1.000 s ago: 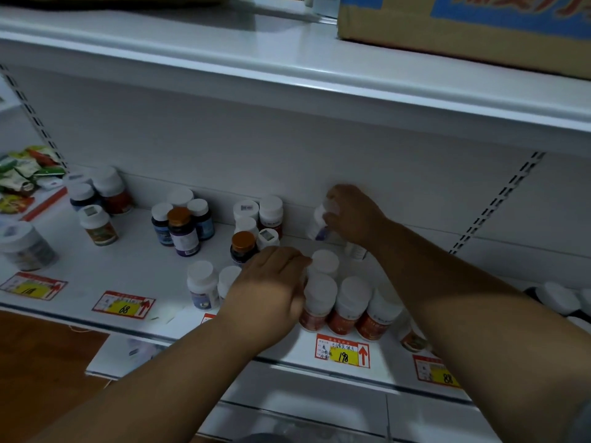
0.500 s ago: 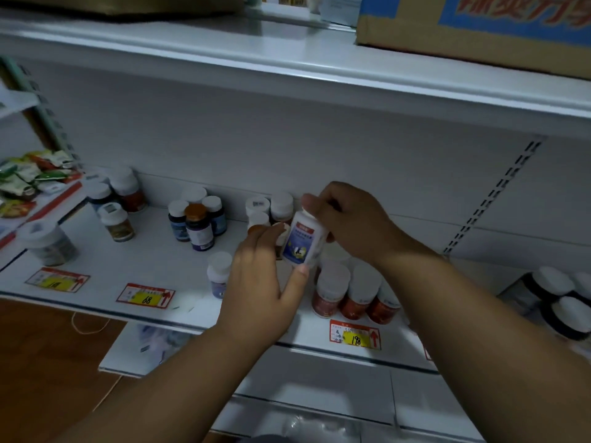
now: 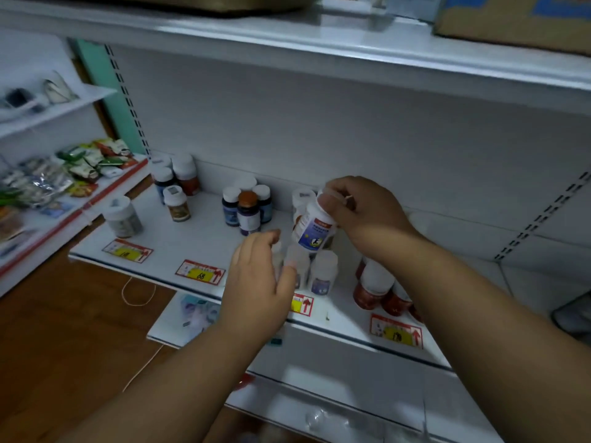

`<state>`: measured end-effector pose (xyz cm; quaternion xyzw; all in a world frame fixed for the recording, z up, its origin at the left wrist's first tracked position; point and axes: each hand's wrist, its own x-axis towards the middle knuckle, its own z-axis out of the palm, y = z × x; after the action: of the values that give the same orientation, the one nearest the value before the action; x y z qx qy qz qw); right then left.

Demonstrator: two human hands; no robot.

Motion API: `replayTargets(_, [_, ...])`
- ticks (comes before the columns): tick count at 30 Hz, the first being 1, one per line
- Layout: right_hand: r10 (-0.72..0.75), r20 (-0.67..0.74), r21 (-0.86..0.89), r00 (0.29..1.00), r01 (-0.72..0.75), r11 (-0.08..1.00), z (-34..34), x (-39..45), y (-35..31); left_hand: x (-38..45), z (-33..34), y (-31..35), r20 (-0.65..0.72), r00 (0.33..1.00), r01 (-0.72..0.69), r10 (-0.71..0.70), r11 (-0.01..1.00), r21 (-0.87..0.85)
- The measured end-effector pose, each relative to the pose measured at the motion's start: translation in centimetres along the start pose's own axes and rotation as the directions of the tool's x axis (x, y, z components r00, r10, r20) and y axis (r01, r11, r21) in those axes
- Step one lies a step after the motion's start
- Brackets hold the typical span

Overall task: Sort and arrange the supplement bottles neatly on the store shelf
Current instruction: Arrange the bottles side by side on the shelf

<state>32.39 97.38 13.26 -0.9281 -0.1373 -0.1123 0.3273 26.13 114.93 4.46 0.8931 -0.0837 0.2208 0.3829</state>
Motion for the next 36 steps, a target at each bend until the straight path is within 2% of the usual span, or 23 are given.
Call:
replayTargets(2, [-0.008,-0.055,-0.065,0.998,0.004,0.998,0.8,1.3,-0.1,1.0,-0.4,-1.7,0.039,0.999,-0.029,0.026,0.997,0.074])
replayTargets(5, [-0.009,-0.059,-0.128,0.998,0.002,0.992,2.6,2.9,-0.6,2.7,-0.6,-4.1,0.149,0.973,-0.208,0.179,0.955,0.211])
replayTargets(9, [-0.008,-0.011,-0.168,1.000,0.006,0.986,5.5,5.0,-1.3,4.5,-0.7,-6.2,0.323,0.890,-0.403,0.321,0.886,0.229])
replayTargets(12, [0.012,0.063,-0.187,0.998,0.000,0.982,7.6,6.0,-1.4,4.8,-0.5,-7.6,0.401,0.828,-0.499,0.391,0.840,0.211])
replayTargets(14, [0.063,0.111,-0.224,0.992,-0.037,0.974,8.9,6.4,-1.0,4.9,-0.4,-8.1,0.426,0.806,-0.518,0.410,0.837,0.175])
replayTargets(19, [0.192,0.241,-0.268,0.951,-0.125,0.955,10.7,6.8,-0.6,5.5,-0.5,-8.7,0.431,0.799,-0.511,0.419,0.851,0.119])
replayTargets(24, [0.265,0.342,-0.386,0.902,-0.123,0.914,11.6,7.4,-0.7,5.7,-0.9,-8.9,0.442,0.792,-0.497,0.421,0.865,0.068])
replayTargets(32, [0.256,0.298,-0.487,0.920,-0.084,0.869,12.2,8.0,-1.3,5.8,-1.0,-9.1,0.492,0.765,-0.505,0.416,0.861,0.057])
replayTargets(36, [0.222,0.252,-0.496,0.942,-0.072,0.865,11.7,7.6,-1.3,6.1,-1.1,-9.1,0.483,0.776,-0.496,0.406,0.866,0.068])
